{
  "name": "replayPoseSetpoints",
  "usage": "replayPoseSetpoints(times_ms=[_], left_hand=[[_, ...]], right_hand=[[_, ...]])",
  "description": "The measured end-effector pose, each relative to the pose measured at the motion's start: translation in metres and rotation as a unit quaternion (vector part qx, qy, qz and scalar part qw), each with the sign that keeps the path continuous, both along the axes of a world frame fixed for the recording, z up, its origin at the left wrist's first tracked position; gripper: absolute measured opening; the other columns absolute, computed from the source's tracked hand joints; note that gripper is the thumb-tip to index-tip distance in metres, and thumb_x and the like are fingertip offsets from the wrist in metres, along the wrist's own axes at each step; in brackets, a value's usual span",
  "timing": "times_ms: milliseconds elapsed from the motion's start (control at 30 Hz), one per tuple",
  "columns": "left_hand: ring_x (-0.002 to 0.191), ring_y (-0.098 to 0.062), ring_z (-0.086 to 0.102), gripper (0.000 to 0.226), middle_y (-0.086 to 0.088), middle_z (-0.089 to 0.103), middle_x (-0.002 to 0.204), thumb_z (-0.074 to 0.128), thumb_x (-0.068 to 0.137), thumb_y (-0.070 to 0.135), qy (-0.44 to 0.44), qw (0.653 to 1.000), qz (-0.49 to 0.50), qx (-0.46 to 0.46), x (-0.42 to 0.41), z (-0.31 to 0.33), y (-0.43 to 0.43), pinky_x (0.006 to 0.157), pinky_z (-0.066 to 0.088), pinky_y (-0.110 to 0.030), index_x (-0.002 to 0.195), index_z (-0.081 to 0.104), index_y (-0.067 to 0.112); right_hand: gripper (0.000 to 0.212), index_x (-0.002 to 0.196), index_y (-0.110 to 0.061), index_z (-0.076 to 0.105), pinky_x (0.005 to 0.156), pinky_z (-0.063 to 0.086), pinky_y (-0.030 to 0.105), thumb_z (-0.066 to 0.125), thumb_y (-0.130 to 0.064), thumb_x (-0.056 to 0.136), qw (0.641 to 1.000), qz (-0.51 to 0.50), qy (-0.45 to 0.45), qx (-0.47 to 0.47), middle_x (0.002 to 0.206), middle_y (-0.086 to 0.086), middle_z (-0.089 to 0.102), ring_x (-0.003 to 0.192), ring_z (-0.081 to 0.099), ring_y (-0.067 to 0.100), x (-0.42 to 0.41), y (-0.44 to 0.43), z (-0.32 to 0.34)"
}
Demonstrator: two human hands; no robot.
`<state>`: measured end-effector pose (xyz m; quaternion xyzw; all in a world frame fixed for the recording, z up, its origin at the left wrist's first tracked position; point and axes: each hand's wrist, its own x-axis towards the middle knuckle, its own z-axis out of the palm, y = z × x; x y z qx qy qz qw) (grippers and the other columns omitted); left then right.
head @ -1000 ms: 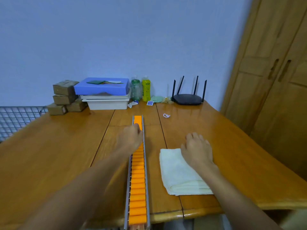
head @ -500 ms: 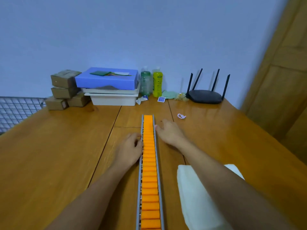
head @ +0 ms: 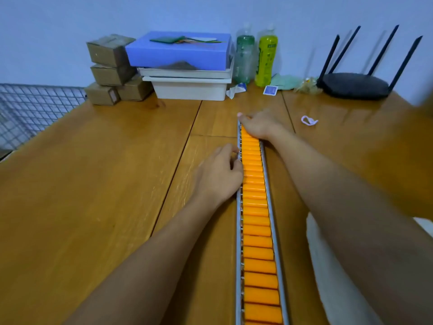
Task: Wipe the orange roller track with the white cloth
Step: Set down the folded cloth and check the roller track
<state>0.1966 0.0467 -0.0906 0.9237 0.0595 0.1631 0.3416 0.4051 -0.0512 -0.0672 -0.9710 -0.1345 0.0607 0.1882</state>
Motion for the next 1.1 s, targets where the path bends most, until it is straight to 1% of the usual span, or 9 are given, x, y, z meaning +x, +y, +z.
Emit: replayPoseSetpoints(times_ms=[67, 167, 300, 467, 600, 733, 867, 967, 1100], left_hand=[[0.097, -0.011, 0.064, 0.030, 0.009, 0.066, 0.119, 0.048, 0.101, 0.038, 0.002, 1.000, 0.000, -0.002, 0.000, 0.000, 0.000, 0.081, 0.058, -0.043, 0.130, 0.056, 0.032], [0.098, -0.009, 0.063, 0.029, 0.009, 0.066, 0.117, 0.050, 0.102, 0.037, 0.000, 1.000, -0.005, 0.002, -0.003, 0.002, -0.001, 0.084, 0.057, -0.042, 0.130, 0.056, 0.031], [0.099, -0.009, 0.064, 0.031, 0.009, 0.066, 0.119, 0.050, 0.102, 0.036, 0.000, 1.000, -0.008, 0.007, -0.004, 0.003, -0.001, 0.087, 0.057, -0.044, 0.132, 0.056, 0.030], [0.086, -0.008, 0.068, 0.028, 0.012, 0.068, 0.110, 0.049, 0.100, 0.039, 0.006, 1.000, -0.015, -0.025, -0.003, 0.001, -0.001, 0.078, 0.060, -0.045, 0.126, 0.055, 0.035], [0.085, -0.008, 0.068, 0.027, 0.012, 0.067, 0.106, 0.048, 0.099, 0.041, 0.008, 1.000, -0.013, -0.022, -0.002, 0.001, -0.001, 0.079, 0.058, -0.045, 0.125, 0.056, 0.035], [0.085, -0.009, 0.066, 0.028, 0.010, 0.067, 0.108, 0.050, 0.100, 0.040, 0.008, 1.000, -0.004, -0.011, -0.001, 0.002, -0.001, 0.079, 0.058, -0.044, 0.126, 0.057, 0.034], [0.088, -0.011, 0.067, 0.029, 0.010, 0.067, 0.110, 0.050, 0.099, 0.039, 0.012, 1.000, -0.005, -0.022, -0.002, 0.003, -0.002, 0.082, 0.057, -0.046, 0.126, 0.057, 0.033], [0.090, -0.012, 0.067, 0.029, 0.010, 0.067, 0.111, 0.050, 0.099, 0.037, 0.020, 0.999, -0.004, -0.029, -0.004, 0.005, -0.003, 0.083, 0.056, -0.045, 0.127, 0.057, 0.033], [0.084, -0.009, 0.066, 0.029, 0.012, 0.068, 0.101, 0.052, 0.099, 0.034, 0.017, 0.999, -0.001, -0.043, -0.004, 0.005, -0.002, 0.079, 0.057, -0.042, 0.127, 0.059, 0.032]], right_hand=[[0.088, 0.151, -0.017, 0.046, 0.118, 0.029, 0.052, 0.017, -0.077, 0.093, 1.000, -0.011, -0.007, 0.001, 0.163, 0.018, 0.027, 0.148, 0.028, 0.038, -0.003, 0.001, 0.001], [0.082, 0.155, -0.022, 0.040, 0.121, 0.021, 0.053, 0.015, -0.074, 0.097, 1.000, -0.007, -0.008, -0.012, 0.166, 0.018, 0.018, 0.152, 0.016, 0.038, -0.010, -0.002, 0.005], [0.073, 0.157, -0.032, 0.033, 0.121, 0.015, 0.056, 0.011, -0.070, 0.099, 0.999, 0.002, -0.018, -0.035, 0.167, 0.017, 0.015, 0.153, 0.008, 0.038, -0.024, -0.007, 0.009], [0.065, 0.158, -0.036, 0.029, 0.119, 0.014, 0.059, 0.011, -0.064, 0.102, 0.999, -0.004, -0.025, -0.040, 0.167, 0.015, 0.015, 0.153, 0.006, 0.038, -0.045, -0.012, 0.015], [0.065, 0.157, -0.033, 0.033, 0.119, 0.020, 0.055, 0.010, -0.060, 0.103, 0.998, -0.014, -0.032, -0.058, 0.163, 0.016, 0.025, 0.149, 0.017, 0.038, -0.055, -0.012, 0.016], [0.062, 0.155, -0.027, 0.039, 0.114, 0.023, 0.051, 0.012, -0.053, 0.105, 0.996, -0.024, -0.053, -0.069, 0.159, 0.015, 0.033, 0.145, 0.024, 0.036, -0.071, -0.015, 0.016], [0.061, 0.151, -0.027, 0.045, 0.110, 0.028, 0.048, 0.013, -0.053, 0.106, 0.994, -0.029, -0.064, -0.079, 0.151, 0.016, 0.042, 0.140, 0.031, 0.036, -0.090, -0.019, 0.016], [0.064, 0.147, -0.020, 0.050, 0.109, 0.029, 0.047, 0.014, -0.052, 0.106, 0.994, -0.035, -0.067, -0.083, 0.149, 0.016, 0.046, 0.137, 0.035, 0.035, -0.103, -0.020, 0.017], [0.064, 0.138, -0.011, 0.059, 0.106, 0.030, 0.047, 0.017, -0.049, 0.107, 0.991, -0.038, -0.088, -0.088, 0.143, 0.015, 0.054, 0.133, 0.040, 0.033, -0.121, -0.021, 0.020]])
